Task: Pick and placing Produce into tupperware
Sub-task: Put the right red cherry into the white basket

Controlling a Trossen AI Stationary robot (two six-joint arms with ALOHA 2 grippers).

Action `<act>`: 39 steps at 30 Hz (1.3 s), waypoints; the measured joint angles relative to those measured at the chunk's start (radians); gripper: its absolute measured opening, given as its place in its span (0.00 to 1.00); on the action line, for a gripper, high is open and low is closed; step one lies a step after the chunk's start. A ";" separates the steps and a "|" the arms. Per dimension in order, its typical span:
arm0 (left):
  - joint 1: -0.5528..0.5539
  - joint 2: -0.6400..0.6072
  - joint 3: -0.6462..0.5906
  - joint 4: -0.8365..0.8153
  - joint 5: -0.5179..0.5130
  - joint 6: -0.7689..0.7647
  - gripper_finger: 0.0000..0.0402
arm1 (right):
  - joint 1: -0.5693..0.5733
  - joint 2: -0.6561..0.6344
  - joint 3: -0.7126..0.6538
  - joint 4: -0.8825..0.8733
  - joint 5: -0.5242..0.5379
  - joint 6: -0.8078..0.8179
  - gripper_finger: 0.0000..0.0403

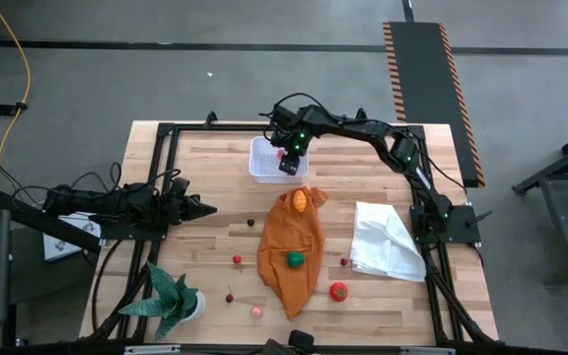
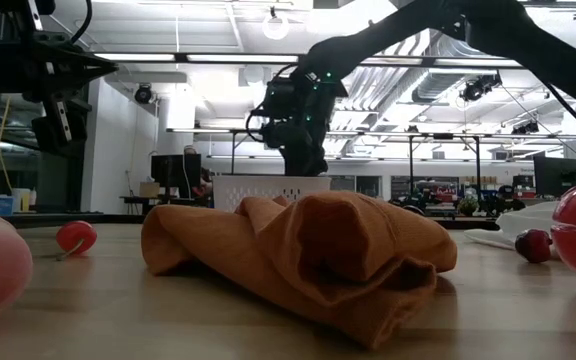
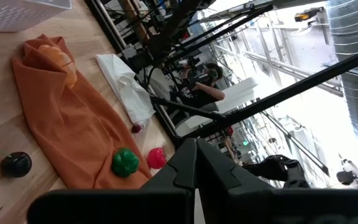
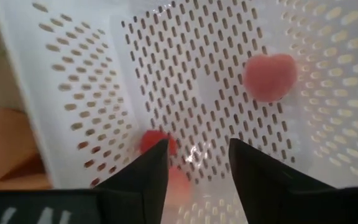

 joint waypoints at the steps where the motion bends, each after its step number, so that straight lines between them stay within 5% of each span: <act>1: 0.000 0.000 0.000 0.000 0.000 0.000 0.00 | 0.000 0.000 0.017 -0.014 -0.001 -0.001 0.38; 11: 0.000 0.000 0.000 0.000 0.003 0.010 0.00 | -0.021 -0.004 0.310 -0.098 -0.003 0.005 0.37; 25: 0.000 0.000 0.000 -0.003 0.019 0.031 0.00 | -0.051 -0.124 0.270 -0.205 -0.032 0.056 0.37; 39: 0.000 0.000 0.000 -0.003 0.018 0.031 0.00 | -0.026 -0.221 0.309 -0.130 -0.050 0.100 0.37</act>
